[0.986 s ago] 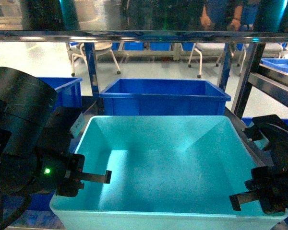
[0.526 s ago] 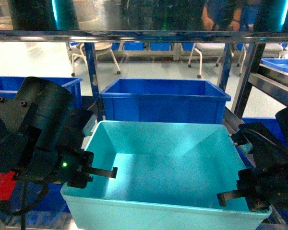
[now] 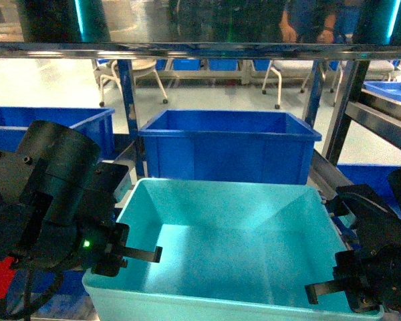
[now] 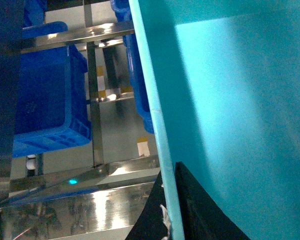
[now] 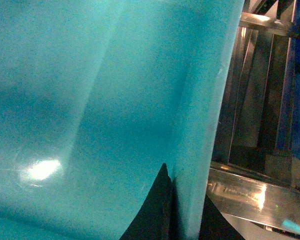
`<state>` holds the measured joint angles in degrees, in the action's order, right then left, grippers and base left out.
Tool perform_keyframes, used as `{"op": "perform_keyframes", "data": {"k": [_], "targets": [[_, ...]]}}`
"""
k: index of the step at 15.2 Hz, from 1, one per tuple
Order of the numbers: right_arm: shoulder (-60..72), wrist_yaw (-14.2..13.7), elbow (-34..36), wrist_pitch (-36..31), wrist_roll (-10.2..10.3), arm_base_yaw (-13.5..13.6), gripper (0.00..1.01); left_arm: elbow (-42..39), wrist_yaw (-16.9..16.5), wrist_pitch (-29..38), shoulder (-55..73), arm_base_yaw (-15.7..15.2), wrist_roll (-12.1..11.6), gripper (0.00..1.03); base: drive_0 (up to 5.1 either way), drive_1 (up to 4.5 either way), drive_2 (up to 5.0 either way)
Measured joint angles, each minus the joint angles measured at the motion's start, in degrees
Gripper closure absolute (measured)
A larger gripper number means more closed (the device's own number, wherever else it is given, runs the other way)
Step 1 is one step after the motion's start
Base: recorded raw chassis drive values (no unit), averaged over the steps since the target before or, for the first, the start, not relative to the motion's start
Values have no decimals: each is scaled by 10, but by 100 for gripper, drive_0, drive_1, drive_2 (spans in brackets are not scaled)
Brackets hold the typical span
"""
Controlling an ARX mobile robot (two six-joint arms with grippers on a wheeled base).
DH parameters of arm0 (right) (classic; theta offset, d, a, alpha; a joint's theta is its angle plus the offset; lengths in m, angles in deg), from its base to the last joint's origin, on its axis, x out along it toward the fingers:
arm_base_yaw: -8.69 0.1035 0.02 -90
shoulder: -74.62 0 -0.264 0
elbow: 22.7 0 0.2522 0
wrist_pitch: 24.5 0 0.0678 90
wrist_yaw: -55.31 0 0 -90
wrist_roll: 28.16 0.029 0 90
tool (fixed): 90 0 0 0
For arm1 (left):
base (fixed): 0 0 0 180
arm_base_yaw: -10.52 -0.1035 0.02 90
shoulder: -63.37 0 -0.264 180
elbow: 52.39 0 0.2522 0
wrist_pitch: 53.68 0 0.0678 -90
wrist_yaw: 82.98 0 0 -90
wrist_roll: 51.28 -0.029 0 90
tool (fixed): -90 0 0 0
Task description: Organize blue bins on left shelf correctly
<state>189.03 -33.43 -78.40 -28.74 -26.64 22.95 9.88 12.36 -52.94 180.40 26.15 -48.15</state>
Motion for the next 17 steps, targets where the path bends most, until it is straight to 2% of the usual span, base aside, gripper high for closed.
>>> {"op": "perform_keyframes", "data": {"k": [3,6,17], "targets": [[10,7,1,22,5,6,99,0,0,-3,0,0,-2,101,0,0,0],[15,3,15,-10,17,11,99,-1,2,-2,0,-2,-6,101,0,0,0],[18,0,13,-11,13,7,99,-1,1,-1,0,-2,-6,101,0,0,0]]}}
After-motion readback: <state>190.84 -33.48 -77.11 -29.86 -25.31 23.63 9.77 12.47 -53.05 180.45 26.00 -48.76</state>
